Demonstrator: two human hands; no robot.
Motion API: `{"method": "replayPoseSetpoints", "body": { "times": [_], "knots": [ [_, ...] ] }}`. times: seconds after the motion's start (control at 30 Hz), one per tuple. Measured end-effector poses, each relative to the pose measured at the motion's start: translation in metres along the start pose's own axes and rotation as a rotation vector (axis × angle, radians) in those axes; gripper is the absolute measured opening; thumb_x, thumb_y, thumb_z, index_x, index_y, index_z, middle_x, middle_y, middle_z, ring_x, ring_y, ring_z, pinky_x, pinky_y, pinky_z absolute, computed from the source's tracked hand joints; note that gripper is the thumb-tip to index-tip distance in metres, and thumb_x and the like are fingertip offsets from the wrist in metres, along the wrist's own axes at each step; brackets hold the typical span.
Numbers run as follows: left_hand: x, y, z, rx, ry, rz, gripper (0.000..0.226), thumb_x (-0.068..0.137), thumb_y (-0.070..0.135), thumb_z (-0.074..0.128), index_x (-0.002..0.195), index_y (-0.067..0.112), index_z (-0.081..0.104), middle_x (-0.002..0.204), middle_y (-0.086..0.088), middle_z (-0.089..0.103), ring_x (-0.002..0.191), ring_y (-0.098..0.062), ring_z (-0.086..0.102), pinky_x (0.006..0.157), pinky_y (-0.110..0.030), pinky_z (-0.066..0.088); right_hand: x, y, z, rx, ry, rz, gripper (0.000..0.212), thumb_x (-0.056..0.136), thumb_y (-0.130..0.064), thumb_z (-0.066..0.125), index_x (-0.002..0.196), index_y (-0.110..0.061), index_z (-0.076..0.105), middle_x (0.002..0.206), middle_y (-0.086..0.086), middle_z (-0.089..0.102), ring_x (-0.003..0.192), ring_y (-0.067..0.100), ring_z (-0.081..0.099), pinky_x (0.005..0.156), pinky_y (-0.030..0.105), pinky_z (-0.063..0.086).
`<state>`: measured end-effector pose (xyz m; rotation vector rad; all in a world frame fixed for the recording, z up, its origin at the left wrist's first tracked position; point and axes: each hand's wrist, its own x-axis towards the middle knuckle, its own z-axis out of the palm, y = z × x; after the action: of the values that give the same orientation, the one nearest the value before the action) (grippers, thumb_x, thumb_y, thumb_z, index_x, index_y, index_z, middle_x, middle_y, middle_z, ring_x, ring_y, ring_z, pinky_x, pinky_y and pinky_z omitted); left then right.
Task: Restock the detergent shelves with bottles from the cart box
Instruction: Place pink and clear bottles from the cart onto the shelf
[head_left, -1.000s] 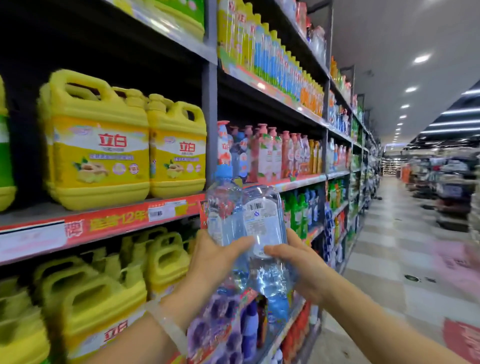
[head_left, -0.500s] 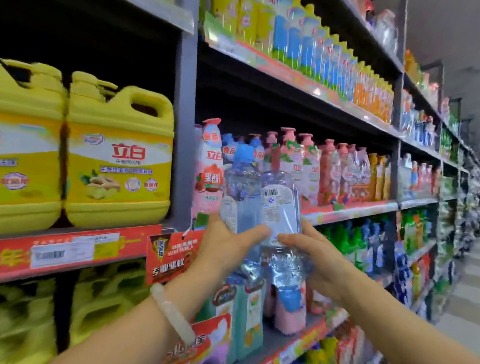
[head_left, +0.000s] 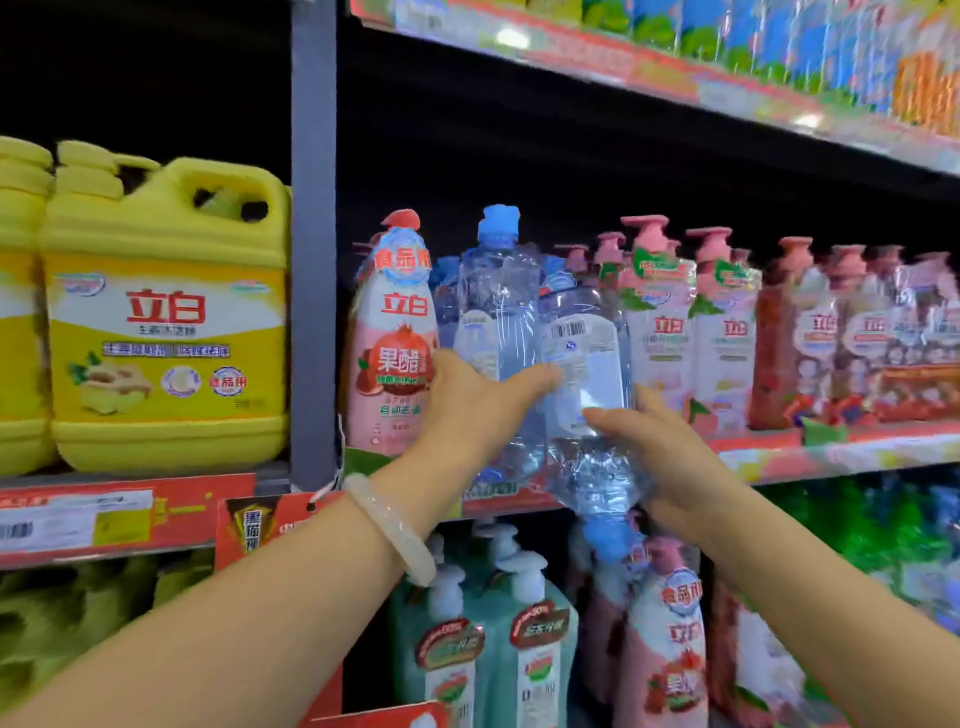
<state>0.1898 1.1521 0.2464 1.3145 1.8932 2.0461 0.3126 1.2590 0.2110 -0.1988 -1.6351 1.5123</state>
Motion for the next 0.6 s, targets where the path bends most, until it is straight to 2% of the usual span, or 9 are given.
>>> {"method": "replayPoseSetpoints", "body": {
  "times": [0.1, 0.2, 0.3, 0.47, 0.6],
  "knots": [
    [0.012, 0.006, 0.011, 0.035, 0.014, 0.043, 0.1, 0.049, 0.055, 0.08, 0.126, 0.003, 0.041, 0.121, -0.011, 0.054, 0.107, -0.03, 0.056, 0.093, -0.046, 0.049, 0.011, 0.002, -0.009, -0.031, 0.022, -0.004, 0.064, 0.064, -0.023, 0.072, 0.126, -0.021, 0.056, 0.114, 0.01, 0.068, 0.105, 0.035, 0.061, 0.092, 0.051, 0.049],
    [0.026, 0.011, 0.021, 0.115, 0.118, 0.099, 0.092, 0.067, 0.045, 0.079, 0.132, 0.0, 0.032, 0.128, -0.013, 0.045, 0.116, -0.03, 0.049, 0.098, -0.044, 0.043, 0.023, -0.004, -0.02, 0.035, 0.048, -0.014, 0.049, 0.077, -0.013, 0.067, 0.124, -0.018, 0.056, 0.105, 0.01, 0.069, 0.095, 0.032, 0.064, 0.084, 0.048, 0.052],
    [0.034, 0.007, 0.032, 0.23, 0.219, 0.123, 0.089, 0.069, 0.047, 0.077, 0.129, 0.0, 0.029, 0.129, -0.011, 0.039, 0.12, -0.03, 0.042, 0.099, -0.041, 0.039, 0.03, -0.008, -0.031, 0.058, 0.001, -0.014, 0.04, 0.084, -0.01, 0.062, 0.123, -0.017, 0.056, 0.104, 0.009, 0.07, 0.086, 0.027, 0.068, 0.073, 0.041, 0.057],
    [0.036, -0.012, 0.053, 0.349, 0.349, 0.139, 0.093, 0.063, 0.049, 0.079, 0.127, 0.003, 0.029, 0.128, -0.016, 0.043, 0.12, -0.033, 0.042, 0.098, -0.042, 0.038, 0.039, -0.001, -0.048, 0.056, -0.037, 0.004, 0.064, 0.063, -0.021, 0.071, 0.125, -0.017, 0.056, 0.111, 0.012, 0.069, 0.097, 0.032, 0.066, 0.082, 0.047, 0.054],
    [0.039, -0.021, 0.065, 0.399, 0.432, 0.049, 0.099, 0.064, 0.047, 0.08, 0.133, 0.002, 0.026, 0.133, -0.021, 0.042, 0.124, -0.036, 0.04, 0.099, -0.042, 0.035, 0.047, 0.001, -0.059, 0.02, -0.086, 0.022, 0.074, 0.049, -0.034, 0.077, 0.119, -0.02, 0.058, 0.111, 0.009, 0.07, 0.108, 0.034, 0.062, 0.096, 0.054, 0.046]
  ]
}}
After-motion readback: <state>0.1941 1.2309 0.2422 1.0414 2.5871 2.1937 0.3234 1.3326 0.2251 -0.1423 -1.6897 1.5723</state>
